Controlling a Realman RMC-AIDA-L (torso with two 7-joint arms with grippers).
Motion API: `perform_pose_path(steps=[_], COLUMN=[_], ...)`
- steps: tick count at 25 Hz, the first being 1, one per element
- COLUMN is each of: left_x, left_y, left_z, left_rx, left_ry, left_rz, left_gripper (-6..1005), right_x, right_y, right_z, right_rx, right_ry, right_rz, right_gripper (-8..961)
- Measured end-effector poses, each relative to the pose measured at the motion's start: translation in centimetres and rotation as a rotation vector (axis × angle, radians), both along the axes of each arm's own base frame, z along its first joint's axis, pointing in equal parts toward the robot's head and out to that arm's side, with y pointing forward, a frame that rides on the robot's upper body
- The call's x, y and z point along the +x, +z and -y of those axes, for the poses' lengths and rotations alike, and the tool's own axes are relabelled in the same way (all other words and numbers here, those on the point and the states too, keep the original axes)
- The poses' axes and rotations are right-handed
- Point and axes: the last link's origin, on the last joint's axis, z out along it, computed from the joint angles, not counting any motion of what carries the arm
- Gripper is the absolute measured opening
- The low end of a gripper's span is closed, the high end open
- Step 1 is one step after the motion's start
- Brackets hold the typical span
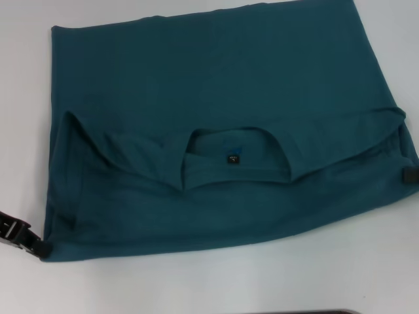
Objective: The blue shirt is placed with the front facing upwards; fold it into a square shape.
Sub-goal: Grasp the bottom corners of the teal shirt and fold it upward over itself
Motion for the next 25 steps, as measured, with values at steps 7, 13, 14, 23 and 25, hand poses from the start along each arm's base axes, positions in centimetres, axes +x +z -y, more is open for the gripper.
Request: perform_pose_path(steps=[7, 13, 14, 23, 25], left_x=[-0.3, -0.6, -0.7, -1.3, -1.4], left_y=[0.7, 1.1, 1.2, 1.8, 1.8], left_z=[-0.1, 0.2, 0.3, 0.8, 0.9], left_rx=[0.002, -0.015, -0.015, 0.005, 0.008], left_ry=[-0.019, -0.037, -0.038, -0.048, -0.050], left_rz=[-0.005, -0.002, -0.002, 0.023, 0.028], left_gripper=[31, 30, 30, 30, 30], right_x=[0.3, 0.5, 0.5, 1.1, 1.2], right_y=[-0.6, -1.3, -1.4, -2.4, -2.4], right_z=[1.4, 2.6, 2.9, 4.7, 5.1], right_rx=[-0.005, -0.006, -0.006, 0.006, 0.015], right_ry=[-0.015, -0.013, -0.015, -0.031, -0.036], right_rz=[-0.026, -0.051, -0.053, -0.071, -0.075], right_gripper=[31, 30, 30, 31, 31])
